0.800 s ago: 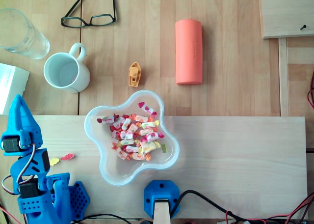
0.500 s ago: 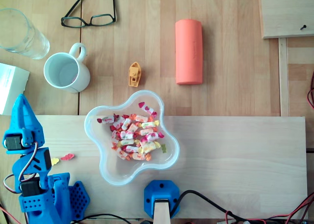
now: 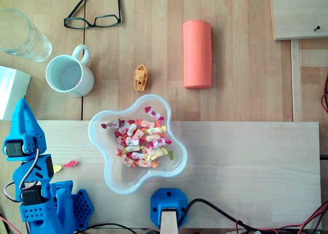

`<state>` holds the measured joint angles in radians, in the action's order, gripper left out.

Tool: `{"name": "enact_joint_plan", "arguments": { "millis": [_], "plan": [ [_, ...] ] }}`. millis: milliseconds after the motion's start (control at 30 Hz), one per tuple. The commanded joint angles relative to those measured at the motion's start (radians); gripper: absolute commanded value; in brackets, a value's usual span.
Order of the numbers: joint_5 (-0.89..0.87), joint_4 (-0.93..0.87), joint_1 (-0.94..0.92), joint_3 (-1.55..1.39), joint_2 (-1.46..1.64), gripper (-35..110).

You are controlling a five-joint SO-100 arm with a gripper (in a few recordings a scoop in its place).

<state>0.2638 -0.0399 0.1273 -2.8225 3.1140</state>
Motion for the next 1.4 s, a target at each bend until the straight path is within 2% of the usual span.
{"name": "enact_joint_plan", "arguments": {
  "millis": [0, 567, 733, 1000, 1133, 1367],
  "plan": [
    [0.009, 0.003, 0.005, 0.017, 0.015, -1],
    [-0.031, -0.026, 0.005, 0.061, -0.008, 10],
    [-0.173, -0.196, -0.005, 0.152, -0.009, 10],
    [-0.359, -0.511, -0.133, 0.357, -0.009, 9],
    [-0.39, -0.63, -0.15, 0.46, -0.015, 9],
    [-0.305, -0.787, -0.153, 0.747, -0.253, 10]
  ]
}}
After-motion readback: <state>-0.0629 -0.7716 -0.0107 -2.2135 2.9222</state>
